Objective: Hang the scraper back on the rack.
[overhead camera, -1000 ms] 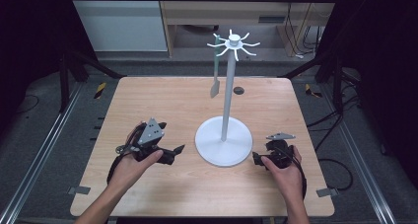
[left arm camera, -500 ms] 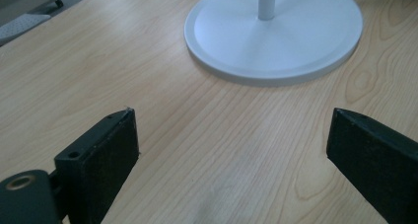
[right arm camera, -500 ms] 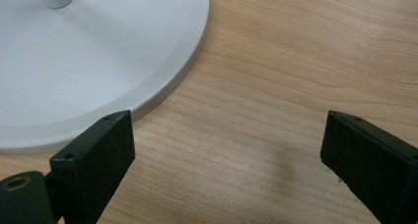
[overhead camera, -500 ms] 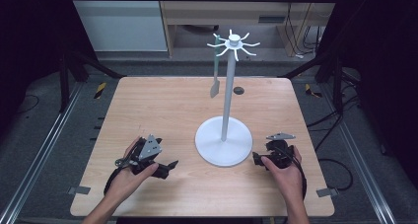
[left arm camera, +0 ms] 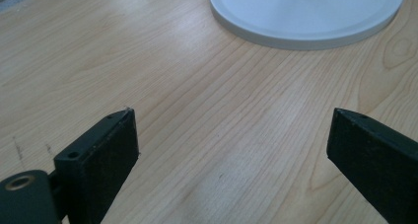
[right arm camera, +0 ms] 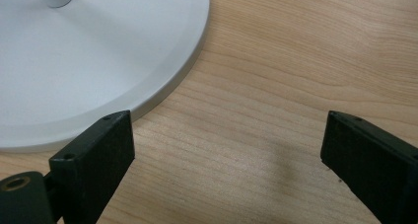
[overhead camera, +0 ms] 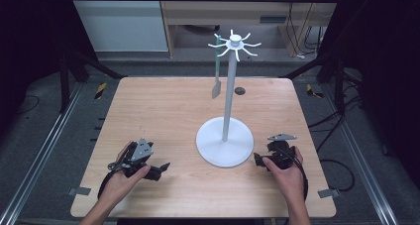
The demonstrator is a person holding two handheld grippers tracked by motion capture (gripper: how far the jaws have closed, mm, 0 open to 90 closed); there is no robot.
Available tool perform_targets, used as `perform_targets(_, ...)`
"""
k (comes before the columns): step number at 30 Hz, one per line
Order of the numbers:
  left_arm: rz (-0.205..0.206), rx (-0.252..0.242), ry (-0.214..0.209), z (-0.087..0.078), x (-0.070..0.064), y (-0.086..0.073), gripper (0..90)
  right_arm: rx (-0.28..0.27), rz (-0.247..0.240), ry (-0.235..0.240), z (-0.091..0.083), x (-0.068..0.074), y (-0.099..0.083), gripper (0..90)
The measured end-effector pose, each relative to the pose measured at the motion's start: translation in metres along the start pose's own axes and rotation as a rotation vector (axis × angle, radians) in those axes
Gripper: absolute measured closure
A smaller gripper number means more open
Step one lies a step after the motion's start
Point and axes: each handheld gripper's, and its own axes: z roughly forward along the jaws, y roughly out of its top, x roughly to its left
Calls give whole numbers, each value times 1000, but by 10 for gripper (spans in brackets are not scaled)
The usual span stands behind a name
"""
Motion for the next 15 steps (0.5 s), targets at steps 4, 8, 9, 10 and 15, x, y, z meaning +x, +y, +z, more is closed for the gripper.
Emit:
perform_targets(4, 0, 34, 17, 2, 3, -7, 42, 0, 0, 1, 0, 0, 0, 64)
perform_targets(8, 1, 61, 27, 3, 5, -13, 41, 0, -3, -1, 0, 0, 0, 65)
perform_targets(9, -1, 63, 27, 3, 6, -14, 40, 0, -2, -1, 0, 0, 0, 65)
perform_targets(10, -4, 66, 30, 3, 7, -15, 40, 0, -2, -1, -1, 0, 0, 65)
perform_targets(15, -21, 73, 44, 4, 12, -20, 39, -1, -3, 0, -1, 0, 0, 65)
